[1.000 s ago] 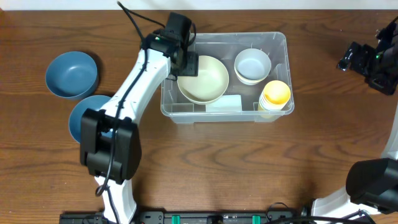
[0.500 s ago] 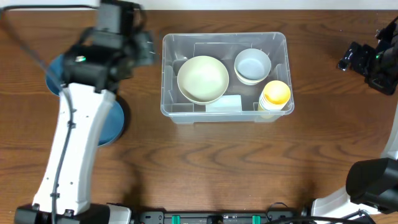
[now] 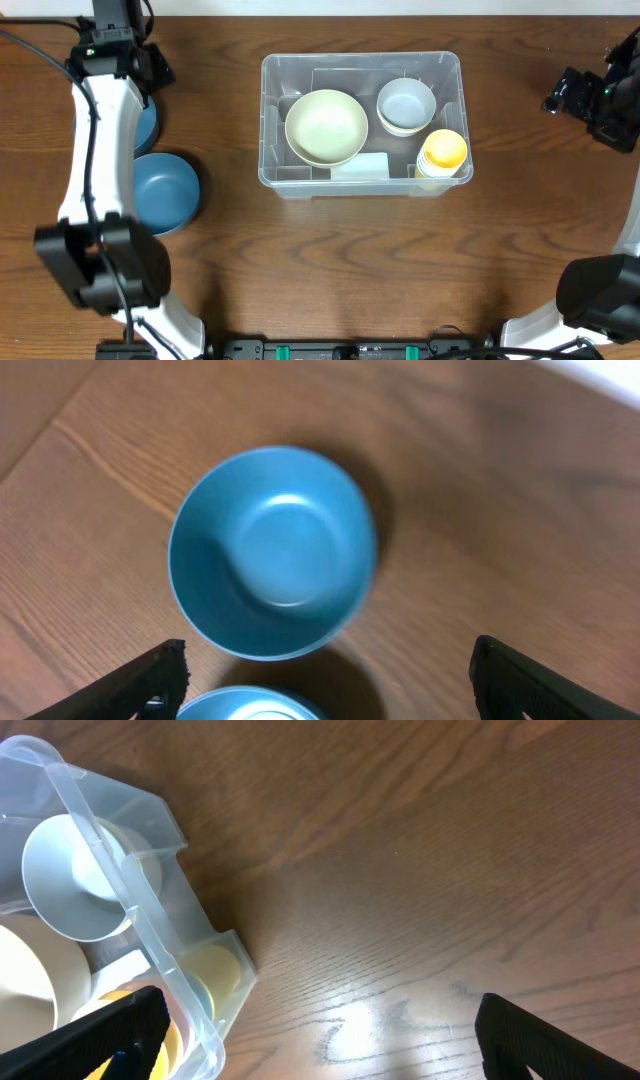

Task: Pack container
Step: 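Move the left gripper back and grasp the rim of a blue bowl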

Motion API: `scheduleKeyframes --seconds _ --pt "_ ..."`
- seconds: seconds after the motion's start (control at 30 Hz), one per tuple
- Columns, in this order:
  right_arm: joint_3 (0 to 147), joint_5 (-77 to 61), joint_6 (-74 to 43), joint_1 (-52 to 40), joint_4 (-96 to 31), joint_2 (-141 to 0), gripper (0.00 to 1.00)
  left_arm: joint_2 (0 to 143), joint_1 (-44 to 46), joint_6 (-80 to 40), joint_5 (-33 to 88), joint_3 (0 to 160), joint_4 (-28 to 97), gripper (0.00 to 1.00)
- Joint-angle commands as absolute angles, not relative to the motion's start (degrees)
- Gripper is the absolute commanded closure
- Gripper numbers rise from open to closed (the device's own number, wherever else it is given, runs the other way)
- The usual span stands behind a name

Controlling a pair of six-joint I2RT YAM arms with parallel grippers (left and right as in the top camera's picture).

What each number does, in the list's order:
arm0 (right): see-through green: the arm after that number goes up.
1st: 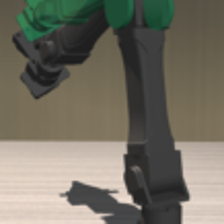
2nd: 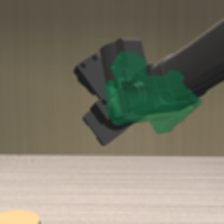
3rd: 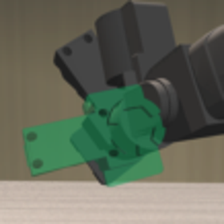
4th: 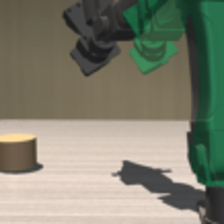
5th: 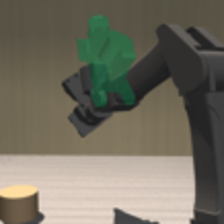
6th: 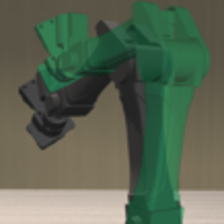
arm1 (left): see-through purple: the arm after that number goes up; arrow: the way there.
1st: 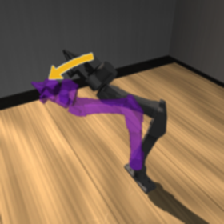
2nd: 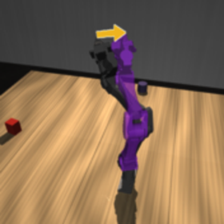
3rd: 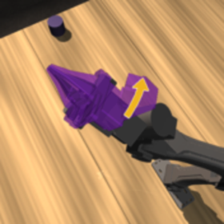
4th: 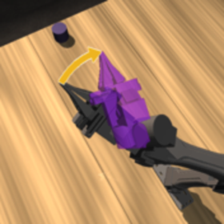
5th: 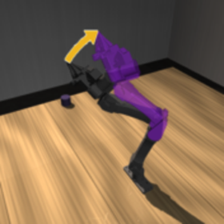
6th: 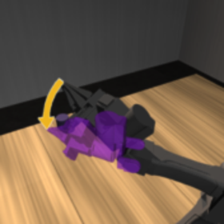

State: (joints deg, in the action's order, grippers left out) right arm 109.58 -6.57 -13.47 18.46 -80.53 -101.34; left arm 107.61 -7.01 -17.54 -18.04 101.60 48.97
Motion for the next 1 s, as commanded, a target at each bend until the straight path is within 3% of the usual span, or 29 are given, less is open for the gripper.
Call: scheduleKeyframes --seconds 0.0,0.43,0.6,0.87,0.93,0.97 --pt "110.56 -6.2 -13.65 18.37 -80.58 -101.49 0.01 111.77 -8.49 -17.87 -19.11 101.06 48.66 0.07" --pt "110.56 -6.22 -13.67 18.37 -80.58 -101.49 0.01 122.96 -8.93 -17.67 -15.68 101.03 48.99 0.05" --pt "110.56 -6.22 -13.65 18.37 -80.58 -101.49 0.01 125.78 -8.99 -17.67 -15.7 100.99 49.28 0.16" --pt "110.56 -6.22 -13.67 18.37 -80.58 -101.49 0.01 128.51 -9.34 -17.69 -15.7 100.99 48.93 0.43" --pt "110.56 -6.22 -13.65 18.37 -80.58 -101.49 0.01 128.62 -9.43 -17.69 -15.7 100.97 48.45 0.59" --pt "110.56 -6.2 -13.65 18.37 -80.58 -101.49 0.01 128.62 -9.47 -17.69 -15.7 100.97 47.88 0.73"
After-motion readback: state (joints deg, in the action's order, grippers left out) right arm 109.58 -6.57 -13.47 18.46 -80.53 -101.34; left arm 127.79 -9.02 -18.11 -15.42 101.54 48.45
